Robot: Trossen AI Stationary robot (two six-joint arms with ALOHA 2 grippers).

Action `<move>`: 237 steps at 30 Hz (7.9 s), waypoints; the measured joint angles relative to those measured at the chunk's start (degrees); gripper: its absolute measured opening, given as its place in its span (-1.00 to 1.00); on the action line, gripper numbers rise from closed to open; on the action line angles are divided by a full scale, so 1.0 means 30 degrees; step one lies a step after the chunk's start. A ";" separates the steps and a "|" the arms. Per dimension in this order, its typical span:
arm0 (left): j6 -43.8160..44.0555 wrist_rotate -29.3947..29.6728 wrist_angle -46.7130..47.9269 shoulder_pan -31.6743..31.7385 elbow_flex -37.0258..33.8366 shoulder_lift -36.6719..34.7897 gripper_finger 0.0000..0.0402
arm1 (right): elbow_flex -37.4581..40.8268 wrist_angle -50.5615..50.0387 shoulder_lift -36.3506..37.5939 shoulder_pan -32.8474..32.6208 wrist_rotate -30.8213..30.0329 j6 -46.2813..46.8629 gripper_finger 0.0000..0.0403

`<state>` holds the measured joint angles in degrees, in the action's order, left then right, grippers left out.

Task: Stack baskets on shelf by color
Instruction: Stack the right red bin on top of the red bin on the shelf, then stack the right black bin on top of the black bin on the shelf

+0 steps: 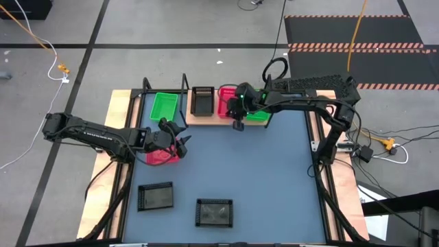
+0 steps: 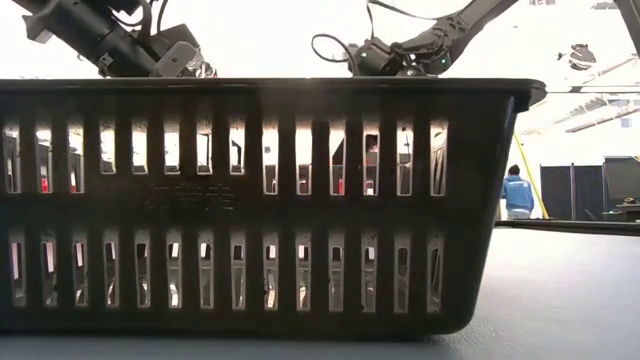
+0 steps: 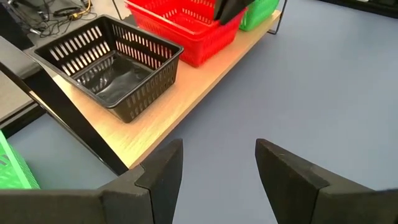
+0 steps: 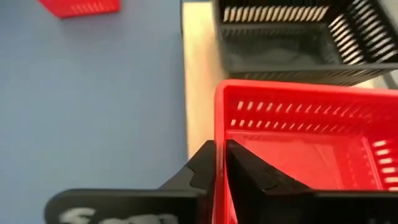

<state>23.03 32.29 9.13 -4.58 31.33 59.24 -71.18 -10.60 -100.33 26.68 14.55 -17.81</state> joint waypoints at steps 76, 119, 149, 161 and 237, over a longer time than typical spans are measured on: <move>0.2821 0.0723 -0.2442 -0.1013 -0.0007 0.2514 0.01 | 0.2939 0.1291 0.1268 -1.2391 -0.1998 -0.3802 -0.70; -0.0794 -0.2621 -0.1095 -0.1134 0.0000 0.2479 0.01 | 0.0386 0.2699 -0.2558 -1.6549 -0.4877 -0.7883 -0.95; -0.7602 -0.4884 -0.3709 0.7569 0.0041 -0.0291 0.01 | -0.3689 0.7674 -0.2505 -0.1576 -0.1591 0.0643 -1.00; -0.6114 -0.4612 -0.3023 0.5970 -0.0762 -0.0520 0.01 | -0.5231 0.2009 -0.4022 -0.1658 -0.3362 0.0985 -1.00; -1.3012 -0.4255 -1.1310 0.7152 -0.0867 -0.0393 0.01 | -0.5195 0.3415 -0.5741 -0.1590 -0.0011 0.1064 -0.21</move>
<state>-16.01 19.53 -24.81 16.88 28.73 58.06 -86.76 -0.35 -117.56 21.91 14.51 -14.62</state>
